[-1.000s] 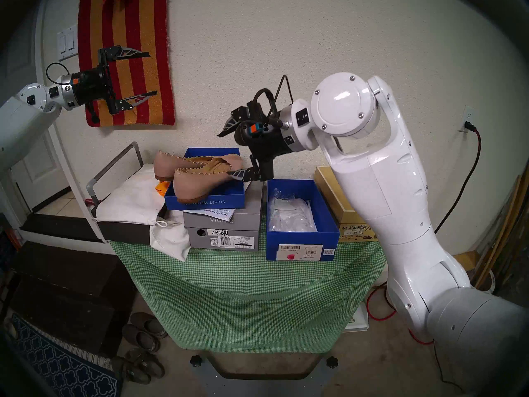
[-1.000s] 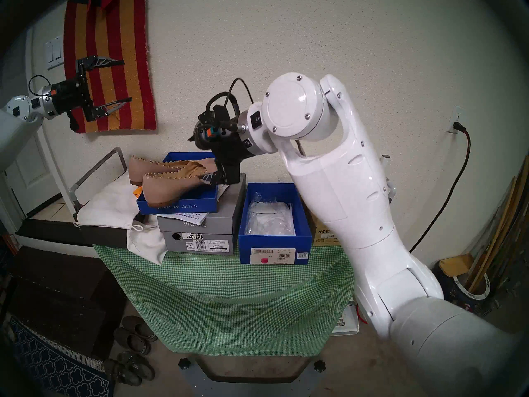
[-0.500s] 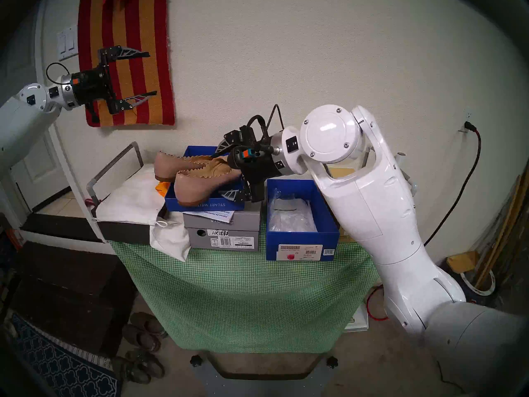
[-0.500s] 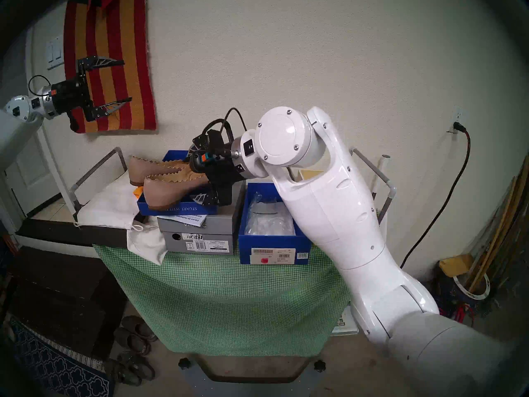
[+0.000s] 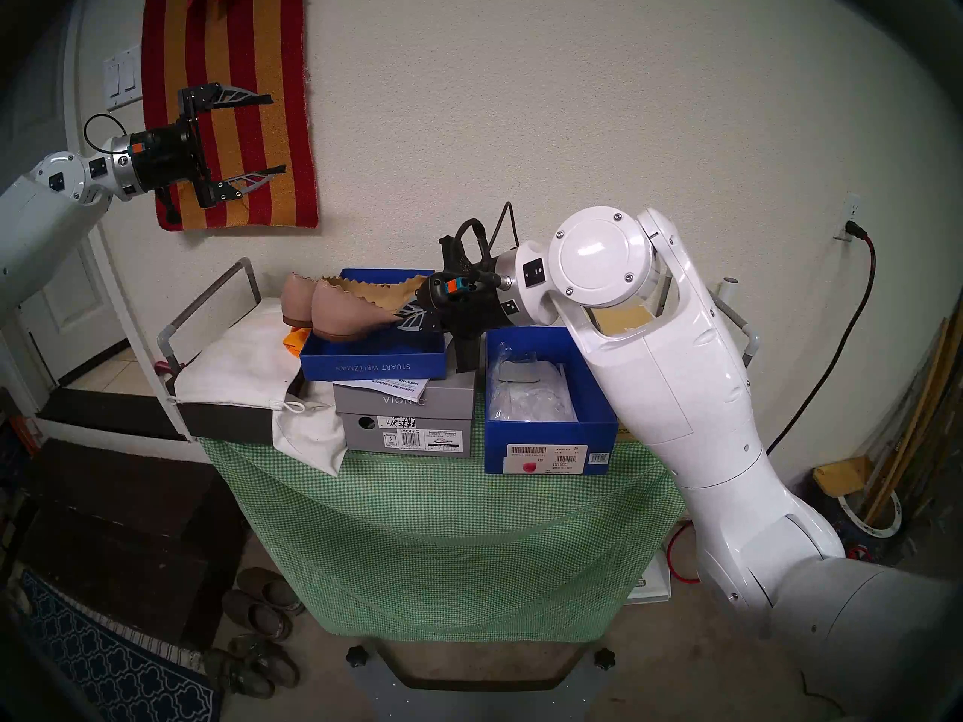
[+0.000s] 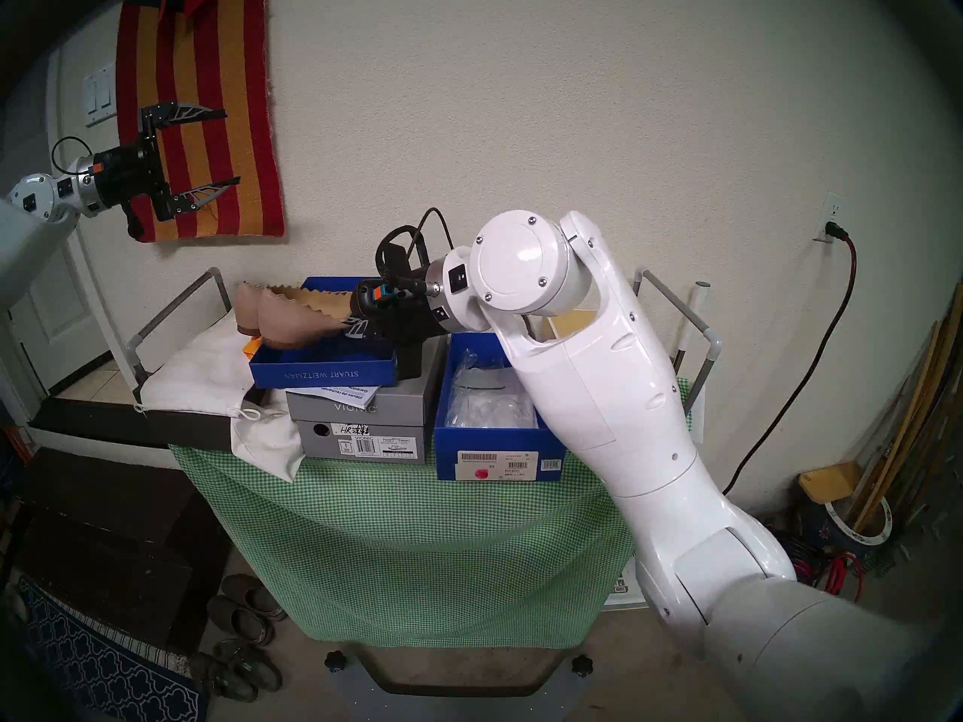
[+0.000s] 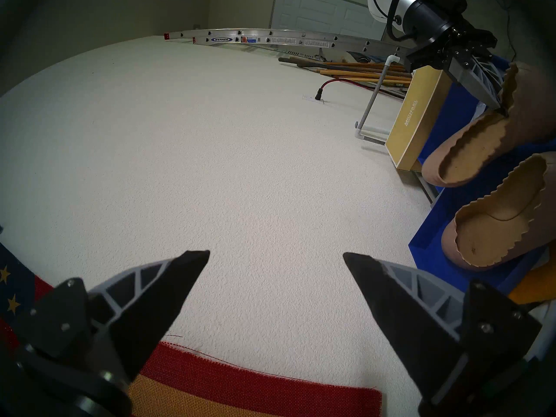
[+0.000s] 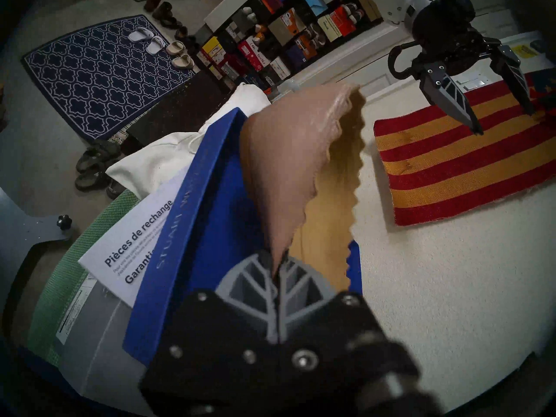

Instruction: Put shoes into shoe box

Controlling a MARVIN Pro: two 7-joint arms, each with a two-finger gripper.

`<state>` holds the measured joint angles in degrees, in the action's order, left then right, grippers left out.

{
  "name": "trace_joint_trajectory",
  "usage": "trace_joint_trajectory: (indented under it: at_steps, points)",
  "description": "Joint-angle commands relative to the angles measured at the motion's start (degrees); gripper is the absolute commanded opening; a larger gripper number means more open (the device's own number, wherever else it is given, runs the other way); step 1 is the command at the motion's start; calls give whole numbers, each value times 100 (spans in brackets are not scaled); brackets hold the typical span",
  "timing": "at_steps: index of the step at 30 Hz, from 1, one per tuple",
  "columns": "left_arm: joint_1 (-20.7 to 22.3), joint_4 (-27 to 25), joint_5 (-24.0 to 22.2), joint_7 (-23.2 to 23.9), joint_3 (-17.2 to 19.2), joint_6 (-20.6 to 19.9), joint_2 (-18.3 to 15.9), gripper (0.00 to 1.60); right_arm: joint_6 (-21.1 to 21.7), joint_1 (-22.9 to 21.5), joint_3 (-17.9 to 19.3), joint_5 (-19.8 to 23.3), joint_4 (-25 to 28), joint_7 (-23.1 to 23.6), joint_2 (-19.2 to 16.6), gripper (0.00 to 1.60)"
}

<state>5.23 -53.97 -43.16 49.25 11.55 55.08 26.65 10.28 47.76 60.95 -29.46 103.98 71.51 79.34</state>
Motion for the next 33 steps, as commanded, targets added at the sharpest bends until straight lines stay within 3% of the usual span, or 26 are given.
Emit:
trace_joint_trajectory:
  at_steps: [1,13,20,33]
  points:
    - [0,15,11,3,-1,-8,2,160,-258,76,7,-40,24,-204,-30,0]
    - [0,11,8,2,-2,-8,0,160,-443,-542,552,230,248,99,-176,0]
    - [0,11,8,2,-2,-8,0,160,-559,-898,937,760,394,1160,-681,0]
    - [0,10,7,2,-3,-8,-1,160,-918,-1200,1219,1657,392,1349,-1703,0]
